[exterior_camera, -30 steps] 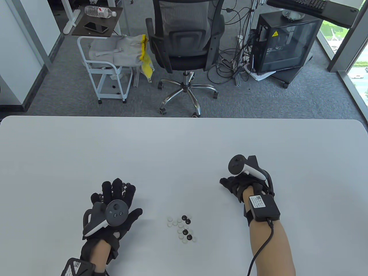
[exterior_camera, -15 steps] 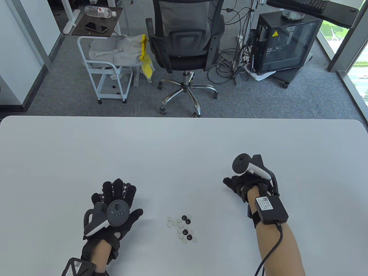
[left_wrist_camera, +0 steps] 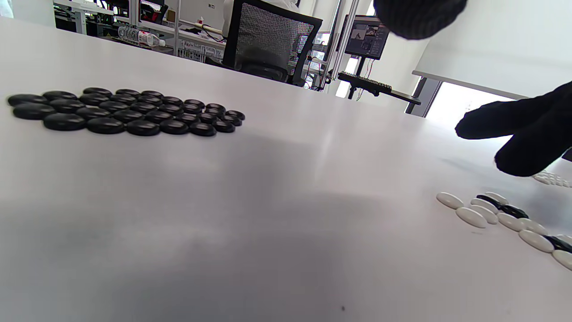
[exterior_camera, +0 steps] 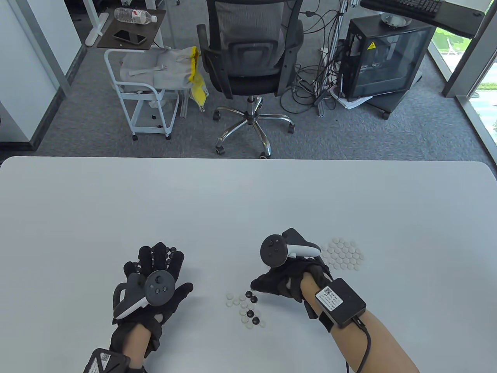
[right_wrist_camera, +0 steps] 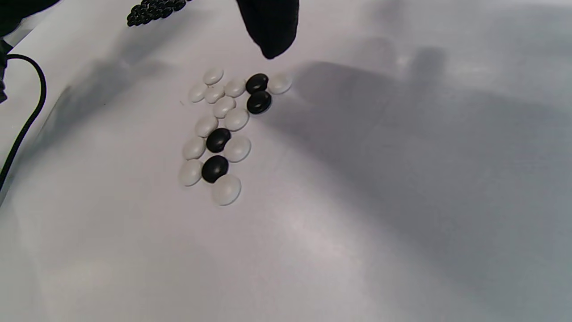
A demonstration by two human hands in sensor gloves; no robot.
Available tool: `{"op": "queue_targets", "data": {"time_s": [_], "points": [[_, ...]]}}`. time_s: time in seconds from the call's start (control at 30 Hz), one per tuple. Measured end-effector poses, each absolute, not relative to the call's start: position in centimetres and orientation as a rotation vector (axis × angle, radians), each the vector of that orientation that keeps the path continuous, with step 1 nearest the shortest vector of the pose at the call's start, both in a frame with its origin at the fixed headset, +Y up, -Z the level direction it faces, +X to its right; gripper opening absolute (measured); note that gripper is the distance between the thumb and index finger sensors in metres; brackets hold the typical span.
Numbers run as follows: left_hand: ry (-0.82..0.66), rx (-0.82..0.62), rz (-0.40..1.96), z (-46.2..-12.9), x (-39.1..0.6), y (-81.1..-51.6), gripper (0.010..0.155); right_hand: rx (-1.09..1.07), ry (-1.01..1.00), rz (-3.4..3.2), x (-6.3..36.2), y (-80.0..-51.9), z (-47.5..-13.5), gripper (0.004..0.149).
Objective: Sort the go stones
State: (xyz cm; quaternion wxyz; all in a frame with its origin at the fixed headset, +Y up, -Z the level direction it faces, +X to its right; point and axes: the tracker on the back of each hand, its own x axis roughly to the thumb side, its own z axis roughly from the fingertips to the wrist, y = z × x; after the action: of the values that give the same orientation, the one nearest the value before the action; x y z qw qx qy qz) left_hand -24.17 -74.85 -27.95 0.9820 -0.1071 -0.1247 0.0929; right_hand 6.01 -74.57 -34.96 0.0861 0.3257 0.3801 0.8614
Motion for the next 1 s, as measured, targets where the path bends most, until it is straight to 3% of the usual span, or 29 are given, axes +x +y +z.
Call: {"op": "queue_targets", "data": {"time_s": [0.3,0.63,1.0], "points": [[-0.251,-0.215,0.202,-27.9,-24.3,-74.8,0.081,0.925,1.178,2.562,6.1,-76.7,-35.6,0.069],[-0.247,-0.214,0.210,-27.9,-24.5,-74.8,0.081,0.424,1.089,2.796,13.8,-75.8,-39.6,0.071],[-0.245,-0.220,0.210,-27.9,-24.5,-74.7,0.081,0.205,1.055,2.820,17.5,-75.8,-40.5,0.073]]}}
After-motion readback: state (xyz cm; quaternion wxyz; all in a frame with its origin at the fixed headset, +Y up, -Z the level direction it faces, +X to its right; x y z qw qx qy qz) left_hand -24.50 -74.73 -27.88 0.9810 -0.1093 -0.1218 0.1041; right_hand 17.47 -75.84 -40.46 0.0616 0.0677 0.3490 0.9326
